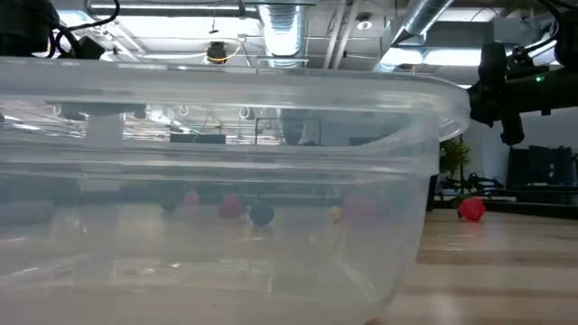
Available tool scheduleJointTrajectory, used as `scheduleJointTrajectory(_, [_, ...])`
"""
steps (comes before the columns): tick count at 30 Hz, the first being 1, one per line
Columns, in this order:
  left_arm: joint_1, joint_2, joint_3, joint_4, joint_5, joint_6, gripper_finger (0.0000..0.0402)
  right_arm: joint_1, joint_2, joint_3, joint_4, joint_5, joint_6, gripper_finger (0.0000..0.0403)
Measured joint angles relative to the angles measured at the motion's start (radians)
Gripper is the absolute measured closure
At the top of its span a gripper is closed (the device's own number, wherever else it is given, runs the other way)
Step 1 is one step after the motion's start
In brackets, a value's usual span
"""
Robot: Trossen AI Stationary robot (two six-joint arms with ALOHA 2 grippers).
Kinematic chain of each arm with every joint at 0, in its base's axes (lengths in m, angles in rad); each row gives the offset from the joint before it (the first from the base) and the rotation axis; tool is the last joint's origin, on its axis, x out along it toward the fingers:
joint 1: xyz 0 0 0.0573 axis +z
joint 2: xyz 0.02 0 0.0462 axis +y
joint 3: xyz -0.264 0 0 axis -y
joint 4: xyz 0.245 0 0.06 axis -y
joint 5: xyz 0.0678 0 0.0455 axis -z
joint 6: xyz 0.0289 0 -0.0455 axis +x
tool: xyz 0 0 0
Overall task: Pick and placing Produce into tupperware
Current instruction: Put the red strawberry into the transparent bin
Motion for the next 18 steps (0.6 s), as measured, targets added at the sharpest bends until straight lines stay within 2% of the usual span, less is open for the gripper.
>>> scheduleJointTrajectory(11, [0.000,0.000,0.000,0.000,0.001,-0.002,0.0376,0.000,0.000,0.000,0.000,-0.001,0.022,0.0303])
scheduleJointTrajectory(18, [0.000,0.000,0.000,-0.002,0.053,-0.143,0.0358,0.000,0.000,0.000,0.002,-0.012,0.022,0.0274])
